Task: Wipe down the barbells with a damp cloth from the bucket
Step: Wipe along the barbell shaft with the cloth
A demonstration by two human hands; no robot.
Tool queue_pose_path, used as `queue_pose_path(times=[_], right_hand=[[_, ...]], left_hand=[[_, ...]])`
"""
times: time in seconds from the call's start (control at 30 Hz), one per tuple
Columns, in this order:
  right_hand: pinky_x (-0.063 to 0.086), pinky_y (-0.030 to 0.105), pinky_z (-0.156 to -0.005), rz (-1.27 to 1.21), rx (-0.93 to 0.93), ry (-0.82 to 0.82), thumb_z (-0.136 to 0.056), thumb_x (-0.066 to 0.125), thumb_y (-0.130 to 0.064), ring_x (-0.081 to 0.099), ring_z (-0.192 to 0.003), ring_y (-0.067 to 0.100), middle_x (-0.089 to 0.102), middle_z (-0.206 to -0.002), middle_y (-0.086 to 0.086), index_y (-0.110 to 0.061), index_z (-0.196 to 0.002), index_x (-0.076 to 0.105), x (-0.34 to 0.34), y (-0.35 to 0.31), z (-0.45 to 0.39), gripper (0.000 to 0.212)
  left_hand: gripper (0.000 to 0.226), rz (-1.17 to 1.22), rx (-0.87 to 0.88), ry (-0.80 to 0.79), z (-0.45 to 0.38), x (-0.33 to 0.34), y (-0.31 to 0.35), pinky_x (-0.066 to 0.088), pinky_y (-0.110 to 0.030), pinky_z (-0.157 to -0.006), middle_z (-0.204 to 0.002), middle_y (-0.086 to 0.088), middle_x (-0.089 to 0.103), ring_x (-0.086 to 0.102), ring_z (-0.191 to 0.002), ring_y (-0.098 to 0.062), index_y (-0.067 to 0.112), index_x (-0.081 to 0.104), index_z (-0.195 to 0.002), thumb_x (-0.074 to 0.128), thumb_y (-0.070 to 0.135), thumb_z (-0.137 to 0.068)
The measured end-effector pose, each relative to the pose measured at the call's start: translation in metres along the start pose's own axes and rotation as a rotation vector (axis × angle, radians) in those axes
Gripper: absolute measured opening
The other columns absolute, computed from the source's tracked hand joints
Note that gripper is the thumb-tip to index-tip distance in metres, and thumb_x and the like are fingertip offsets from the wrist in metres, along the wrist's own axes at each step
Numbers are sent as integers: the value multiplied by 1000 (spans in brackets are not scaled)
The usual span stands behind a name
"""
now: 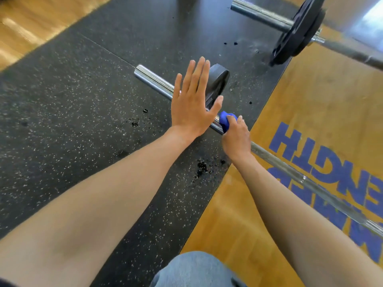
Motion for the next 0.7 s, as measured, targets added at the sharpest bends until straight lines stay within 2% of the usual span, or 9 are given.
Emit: queue_pose_path(times=[0.07,0.2,0.3,0.37,0.43,0.5,0.57,0.63,0.7], right_hand=[[42,46,-99,9,21,28,-84,47,14,38,-137,44,39,-148,29,-7,-126,54,0,-2,-1,47],[40,42,-108,114,-87,61,-86,58,11,17,-152,38,19,-163,24,-10,-151,39,1,-1,11,70],[41,43,-97,106,-54,33,-87,51,10,41,-133,42,39,-147,27,-7,-135,51,-8,11,-29,51],[40,43,-92,79,17,18,-87,47,10,47,-122,42,44,-140,30,-5,-126,54,-12,16,-48,43],[41,43,-98,79,48,40,-87,47,12,40,-134,42,37,-149,29,-5,-134,51,-9,14,-48,50],[39,42,-108,134,-8,80,-88,53,11,23,-148,40,23,-160,26,-9,-149,40,-6,11,-37,66],[36,42,-113,167,-70,80,-88,56,9,18,-151,39,18,-163,25,-10,-155,34,-7,17,-36,73],[40,45,-105,122,-75,50,-88,52,9,33,-143,42,31,-157,28,-8,-145,46,-14,26,-58,60],[42,44,-87,48,38,44,-88,45,7,50,-122,43,47,-141,28,-8,-130,54,-20,37,-87,46]], left_hand=[[78,-28,1,-4,-3,9,4,10,-46,-127,-171,-2,13,6,-158,-22,18,16,-164,36,59,-101],[79,-51,31,-13,-39,21,11,11,-48,-127,-170,-4,15,9,-158,-25,20,19,-163,31,65,-100],[84,-16,62,-47,-69,27,21,8,-46,-128,-171,-2,14,7,-158,-23,19,15,-164,29,69,-98],[87,-28,64,-68,-86,35,28,7,-45,-128,-171,0,13,6,-158,-22,19,14,-164,26,72,-96],[90,-35,71,-88,-103,41,34,6,-45,-128,-171,0,13,5,-158,-21,19,13,-164,24,75,-95],[91,-50,82,-110,-116,46,42,5,-45,-128,-171,0,12,4,-158,-20,19,12,-164,21,77,-94],[92,-50,92,-131,-129,51,47,5,-45,-128,-171,0,13,4,-158,-19,18,14,-164,20,77,-94],[93,-47,99,-143,-141,55,52,4,-44,-128,-171,0,14,4,-158,-19,16,15,-163,20,78,-94],[93,-51,101,-146,-153,59,57,3,-43,-128,-171,-1,14,4,-158,-18,15,15,-163,21,77,-95]])
Point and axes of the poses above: each hand's wrist, its own z-axis away from the middle knuckle, its own x-axis out of the palm, y = z × x, the point moved 6 cm from there along -z, towards the middle knuckle
